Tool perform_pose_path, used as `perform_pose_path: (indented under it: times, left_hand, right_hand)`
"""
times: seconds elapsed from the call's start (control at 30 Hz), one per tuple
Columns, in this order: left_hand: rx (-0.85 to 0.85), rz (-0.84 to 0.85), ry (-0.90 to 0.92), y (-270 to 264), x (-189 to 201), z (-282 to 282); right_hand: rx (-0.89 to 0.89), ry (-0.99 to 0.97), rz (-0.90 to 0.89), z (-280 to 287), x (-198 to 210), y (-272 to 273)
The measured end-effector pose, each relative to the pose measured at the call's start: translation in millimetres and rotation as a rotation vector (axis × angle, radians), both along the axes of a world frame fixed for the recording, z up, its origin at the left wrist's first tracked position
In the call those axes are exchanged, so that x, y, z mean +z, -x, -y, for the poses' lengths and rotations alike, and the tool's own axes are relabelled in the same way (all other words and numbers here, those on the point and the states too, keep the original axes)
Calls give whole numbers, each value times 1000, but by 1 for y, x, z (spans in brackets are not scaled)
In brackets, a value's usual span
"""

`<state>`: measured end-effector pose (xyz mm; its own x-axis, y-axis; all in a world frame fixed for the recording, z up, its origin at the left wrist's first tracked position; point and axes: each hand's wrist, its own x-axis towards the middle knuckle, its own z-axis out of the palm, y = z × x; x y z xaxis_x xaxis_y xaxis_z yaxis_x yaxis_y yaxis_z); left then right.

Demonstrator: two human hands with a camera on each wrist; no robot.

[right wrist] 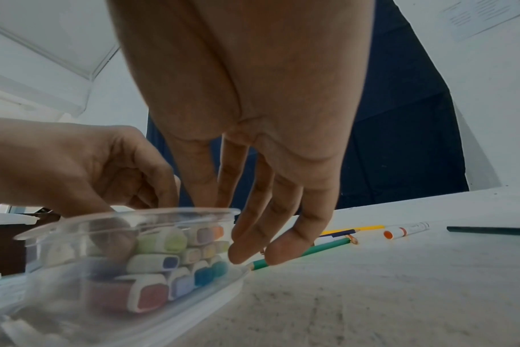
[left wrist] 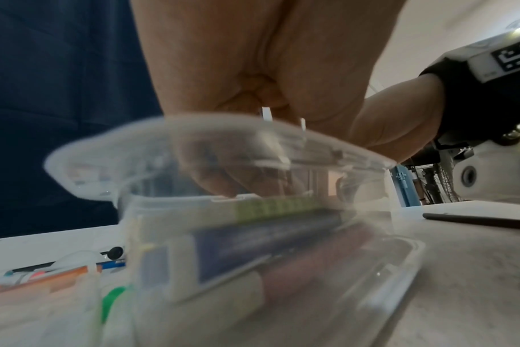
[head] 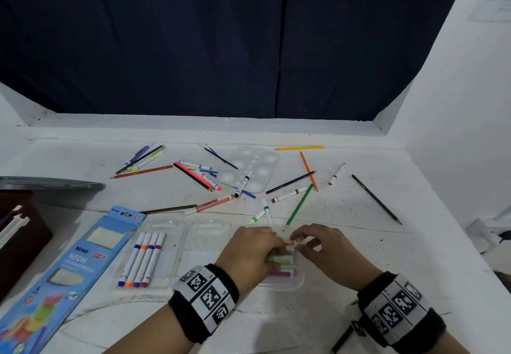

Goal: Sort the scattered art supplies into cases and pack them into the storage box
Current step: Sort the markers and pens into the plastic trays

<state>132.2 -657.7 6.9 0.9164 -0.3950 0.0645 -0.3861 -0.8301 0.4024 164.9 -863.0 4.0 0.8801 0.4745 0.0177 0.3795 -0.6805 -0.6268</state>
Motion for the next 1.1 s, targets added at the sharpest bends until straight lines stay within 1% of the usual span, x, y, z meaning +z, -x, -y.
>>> perform_pose_path:
  times: [0.17, 0.27, 0.4, 0.87, 0.97, 1.1]
  left_hand:
    - [55, 21, -71, 3, 6, -19]
    - [76, 0, -84, 5, 7, -28]
    - [77, 4, -109, 5, 7, -25]
    - [98, 14, -101, 2, 9, -20]
    - [108, 25, -30, 5, 9, -24]
    - [144, 79, 215, 13, 12, -44]
  right_hand:
    - [-2, 27, -22, -2, 2, -1]
    - [2, 32, -52, -3, 0, -3]
    - [12, 42, -57, -4, -4, -4]
    - [41, 58, -48, -6, -1, -10]
    - [28, 30, 35, -10, -1, -10]
    - [0, -75, 110, -20, 8, -14]
